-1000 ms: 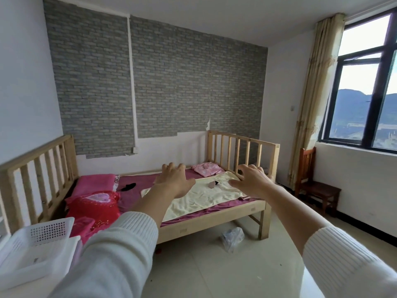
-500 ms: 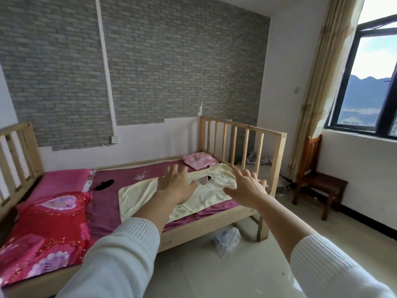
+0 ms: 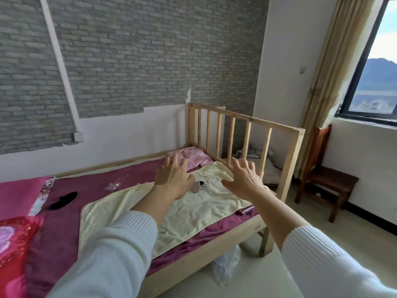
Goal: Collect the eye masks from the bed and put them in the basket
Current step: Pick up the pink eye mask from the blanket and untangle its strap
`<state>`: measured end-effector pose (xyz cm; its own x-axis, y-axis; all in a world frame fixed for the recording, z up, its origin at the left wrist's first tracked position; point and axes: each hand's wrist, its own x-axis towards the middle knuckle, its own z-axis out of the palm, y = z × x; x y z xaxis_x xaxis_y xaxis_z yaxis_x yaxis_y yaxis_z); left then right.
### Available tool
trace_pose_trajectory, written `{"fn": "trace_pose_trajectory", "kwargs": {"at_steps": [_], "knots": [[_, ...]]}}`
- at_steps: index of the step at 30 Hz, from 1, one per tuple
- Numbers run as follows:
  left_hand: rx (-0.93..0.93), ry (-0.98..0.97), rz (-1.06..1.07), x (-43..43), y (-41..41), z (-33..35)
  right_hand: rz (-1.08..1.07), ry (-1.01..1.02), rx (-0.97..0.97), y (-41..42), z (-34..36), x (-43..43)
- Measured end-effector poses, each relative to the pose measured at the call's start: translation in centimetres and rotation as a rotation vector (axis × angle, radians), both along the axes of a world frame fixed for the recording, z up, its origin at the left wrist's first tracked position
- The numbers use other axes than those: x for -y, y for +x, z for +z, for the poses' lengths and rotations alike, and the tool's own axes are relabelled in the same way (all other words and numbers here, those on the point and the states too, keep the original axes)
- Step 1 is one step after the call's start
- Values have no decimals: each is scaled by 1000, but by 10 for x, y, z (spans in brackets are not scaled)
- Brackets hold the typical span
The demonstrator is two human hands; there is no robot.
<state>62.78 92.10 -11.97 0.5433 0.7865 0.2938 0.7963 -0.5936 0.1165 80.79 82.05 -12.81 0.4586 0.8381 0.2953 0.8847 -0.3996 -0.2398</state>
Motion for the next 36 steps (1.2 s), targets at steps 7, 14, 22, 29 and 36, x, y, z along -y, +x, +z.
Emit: {"fn": "trace_pose_trajectory", "kwargs": {"at_steps": [7, 14, 22, 29, 36], "knots": [[1, -70, 3, -139, 121, -50, -1, -83, -30, 123, -48, -140], [-23, -223, 63, -264, 219, -116, 17, -241, -104, 239, -107, -278], [-140, -486, 149, -392, 271, -227, 60, -475, -206, 304, -216, -407], [-120, -760, 205, -491, 324, -326, 37, -622, -325, 346, -303, -513], [-181, -848, 151, -538, 357, -439, 77, -748, -366, 373, -408, -590]]}}
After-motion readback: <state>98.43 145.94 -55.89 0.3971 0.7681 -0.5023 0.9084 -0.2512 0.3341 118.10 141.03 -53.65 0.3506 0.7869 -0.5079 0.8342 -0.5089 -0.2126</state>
